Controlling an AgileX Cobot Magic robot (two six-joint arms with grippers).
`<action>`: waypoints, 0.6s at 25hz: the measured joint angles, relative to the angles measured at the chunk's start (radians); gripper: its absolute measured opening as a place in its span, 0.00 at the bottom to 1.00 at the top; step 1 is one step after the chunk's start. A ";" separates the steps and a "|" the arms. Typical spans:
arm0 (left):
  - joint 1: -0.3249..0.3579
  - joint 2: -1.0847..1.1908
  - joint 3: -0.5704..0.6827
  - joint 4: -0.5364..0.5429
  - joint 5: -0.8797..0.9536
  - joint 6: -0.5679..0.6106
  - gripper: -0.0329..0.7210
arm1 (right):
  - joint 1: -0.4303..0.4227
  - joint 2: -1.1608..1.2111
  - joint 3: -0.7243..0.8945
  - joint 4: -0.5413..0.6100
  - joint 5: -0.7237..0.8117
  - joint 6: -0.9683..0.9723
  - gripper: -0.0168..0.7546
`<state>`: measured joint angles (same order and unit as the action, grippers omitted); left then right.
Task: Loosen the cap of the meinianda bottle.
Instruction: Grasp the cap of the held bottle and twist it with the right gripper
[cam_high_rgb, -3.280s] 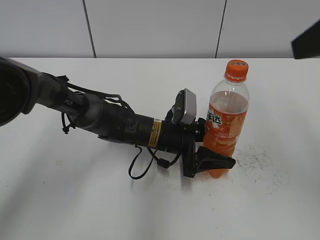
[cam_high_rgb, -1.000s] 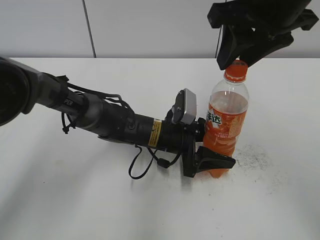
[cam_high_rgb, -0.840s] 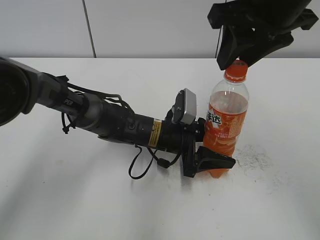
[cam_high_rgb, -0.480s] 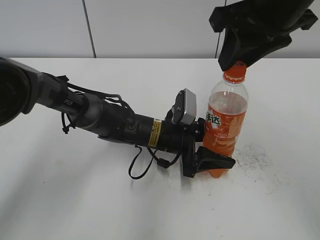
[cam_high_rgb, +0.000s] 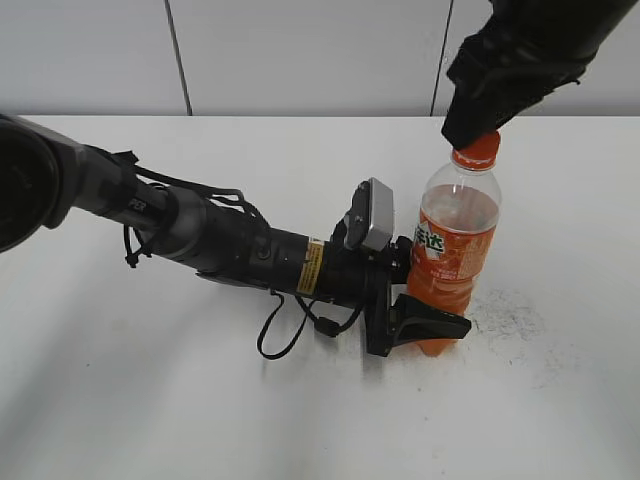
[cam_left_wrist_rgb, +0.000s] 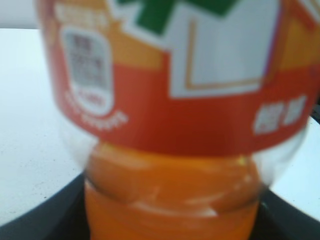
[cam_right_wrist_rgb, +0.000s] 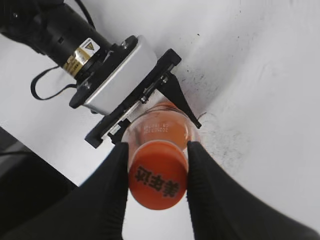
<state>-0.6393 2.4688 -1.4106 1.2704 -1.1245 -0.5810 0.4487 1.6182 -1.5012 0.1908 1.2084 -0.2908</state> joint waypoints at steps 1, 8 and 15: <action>0.000 0.000 0.000 0.000 0.000 0.000 0.73 | 0.000 0.000 0.001 0.000 0.000 -0.053 0.36; 0.000 0.000 0.000 -0.001 0.002 0.001 0.73 | -0.002 -0.003 0.001 0.001 0.001 -0.338 0.36; 0.000 0.000 0.000 -0.003 0.003 -0.001 0.73 | -0.002 -0.007 0.001 0.000 0.001 -0.387 0.35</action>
<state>-0.6393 2.4688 -1.4106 1.2675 -1.1216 -0.5823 0.4467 1.6113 -1.5001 0.1911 1.2092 -0.6777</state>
